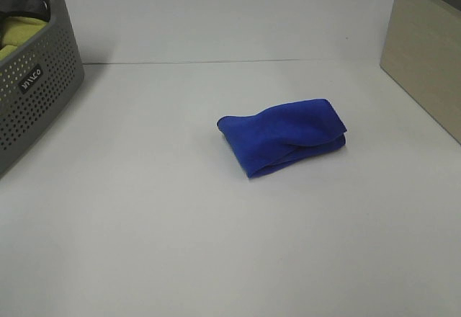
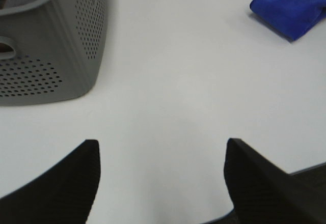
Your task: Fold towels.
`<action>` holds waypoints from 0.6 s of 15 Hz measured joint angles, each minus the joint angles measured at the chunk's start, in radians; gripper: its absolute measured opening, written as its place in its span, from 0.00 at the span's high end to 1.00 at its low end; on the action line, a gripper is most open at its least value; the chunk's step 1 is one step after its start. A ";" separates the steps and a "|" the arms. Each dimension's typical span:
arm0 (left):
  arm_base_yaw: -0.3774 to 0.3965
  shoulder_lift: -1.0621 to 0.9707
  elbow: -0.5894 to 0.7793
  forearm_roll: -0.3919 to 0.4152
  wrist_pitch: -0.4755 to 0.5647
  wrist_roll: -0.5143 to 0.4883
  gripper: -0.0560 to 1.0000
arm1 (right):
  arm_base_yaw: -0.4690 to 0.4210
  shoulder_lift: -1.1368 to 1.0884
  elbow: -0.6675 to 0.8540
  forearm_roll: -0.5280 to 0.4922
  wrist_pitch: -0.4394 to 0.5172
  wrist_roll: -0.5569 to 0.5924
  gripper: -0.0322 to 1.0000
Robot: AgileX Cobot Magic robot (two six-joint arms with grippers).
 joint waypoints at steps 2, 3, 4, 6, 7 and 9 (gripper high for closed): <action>0.001 -0.066 0.001 -0.001 0.000 0.000 0.32 | -0.047 -0.035 0.001 0.000 -0.003 0.000 0.17; 0.001 -0.070 0.001 -0.001 0.002 0.000 0.32 | -0.052 -0.064 0.001 0.000 -0.005 0.000 0.17; 0.001 -0.070 0.001 -0.001 0.002 0.000 0.32 | -0.053 -0.093 0.001 0.000 -0.004 0.000 0.17; 0.001 -0.070 0.001 -0.001 0.001 0.000 0.32 | -0.053 -0.139 0.001 0.000 -0.005 0.000 0.17; 0.001 -0.070 0.001 -0.001 0.001 0.000 0.32 | -0.053 -0.156 0.001 0.000 -0.004 0.000 0.17; 0.001 -0.070 0.001 -0.002 0.001 0.000 0.32 | -0.053 -0.162 0.001 0.000 -0.005 0.000 0.17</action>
